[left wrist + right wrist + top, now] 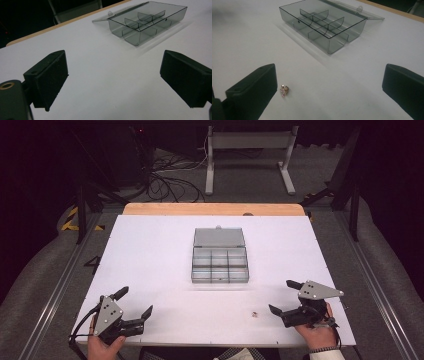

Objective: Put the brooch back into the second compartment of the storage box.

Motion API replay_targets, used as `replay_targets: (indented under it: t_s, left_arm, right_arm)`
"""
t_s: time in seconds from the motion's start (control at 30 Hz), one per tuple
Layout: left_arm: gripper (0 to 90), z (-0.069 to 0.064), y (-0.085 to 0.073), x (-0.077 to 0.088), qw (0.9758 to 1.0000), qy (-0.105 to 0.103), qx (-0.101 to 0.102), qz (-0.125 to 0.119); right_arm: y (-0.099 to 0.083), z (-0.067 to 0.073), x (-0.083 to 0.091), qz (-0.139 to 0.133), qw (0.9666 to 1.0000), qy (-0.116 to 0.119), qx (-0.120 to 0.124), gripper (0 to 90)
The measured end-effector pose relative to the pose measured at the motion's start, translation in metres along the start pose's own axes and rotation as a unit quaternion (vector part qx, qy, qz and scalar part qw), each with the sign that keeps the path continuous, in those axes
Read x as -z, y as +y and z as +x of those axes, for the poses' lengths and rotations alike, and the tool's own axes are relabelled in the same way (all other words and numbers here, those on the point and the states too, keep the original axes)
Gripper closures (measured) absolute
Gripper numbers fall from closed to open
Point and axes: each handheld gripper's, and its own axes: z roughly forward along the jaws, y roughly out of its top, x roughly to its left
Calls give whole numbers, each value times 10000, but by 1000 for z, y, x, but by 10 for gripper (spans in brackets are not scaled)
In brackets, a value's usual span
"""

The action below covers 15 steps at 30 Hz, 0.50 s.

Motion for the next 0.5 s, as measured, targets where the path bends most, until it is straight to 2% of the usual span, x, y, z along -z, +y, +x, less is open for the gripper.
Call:
replay_targets:
  t_s: [0.5]
  left_arm:
    - [82,0,0,0,10000,-31,-47,26]
  right_arm:
    - [16,8,-8,92,9997,159,147,4]
